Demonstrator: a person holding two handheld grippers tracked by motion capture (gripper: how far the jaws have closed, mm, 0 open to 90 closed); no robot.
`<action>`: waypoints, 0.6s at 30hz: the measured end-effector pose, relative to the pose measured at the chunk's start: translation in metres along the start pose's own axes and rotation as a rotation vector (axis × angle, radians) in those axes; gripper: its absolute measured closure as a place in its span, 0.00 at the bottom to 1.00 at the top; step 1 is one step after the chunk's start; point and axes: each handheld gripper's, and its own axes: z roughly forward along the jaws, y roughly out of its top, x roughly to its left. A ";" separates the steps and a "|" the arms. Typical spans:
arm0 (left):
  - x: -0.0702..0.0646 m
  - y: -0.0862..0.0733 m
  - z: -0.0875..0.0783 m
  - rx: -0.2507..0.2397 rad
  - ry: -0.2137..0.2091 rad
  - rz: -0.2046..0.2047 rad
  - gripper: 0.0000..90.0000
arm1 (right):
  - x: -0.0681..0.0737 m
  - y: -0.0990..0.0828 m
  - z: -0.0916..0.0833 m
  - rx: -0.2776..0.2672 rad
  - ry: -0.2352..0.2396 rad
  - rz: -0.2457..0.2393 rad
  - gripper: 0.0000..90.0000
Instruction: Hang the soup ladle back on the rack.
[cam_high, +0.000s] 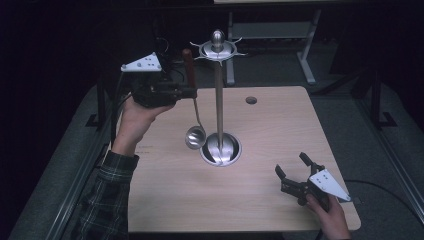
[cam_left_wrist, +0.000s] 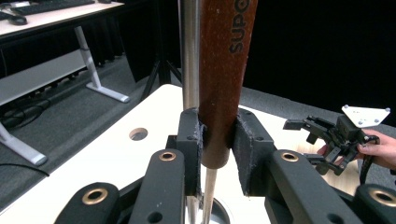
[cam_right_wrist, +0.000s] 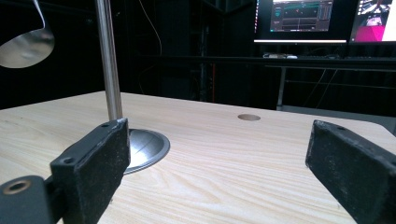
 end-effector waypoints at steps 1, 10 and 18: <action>-0.001 0.000 0.000 0.003 0.001 0.001 0.82 | 0.000 0.000 0.000 0.000 0.000 0.001 0.07; 0.001 0.000 0.002 0.015 0.000 -0.008 0.82 | 0.000 0.000 0.000 0.000 0.000 0.000 0.07; 0.004 0.000 0.011 0.026 -0.010 -0.014 0.82 | 0.000 0.000 0.000 0.000 0.000 0.001 0.07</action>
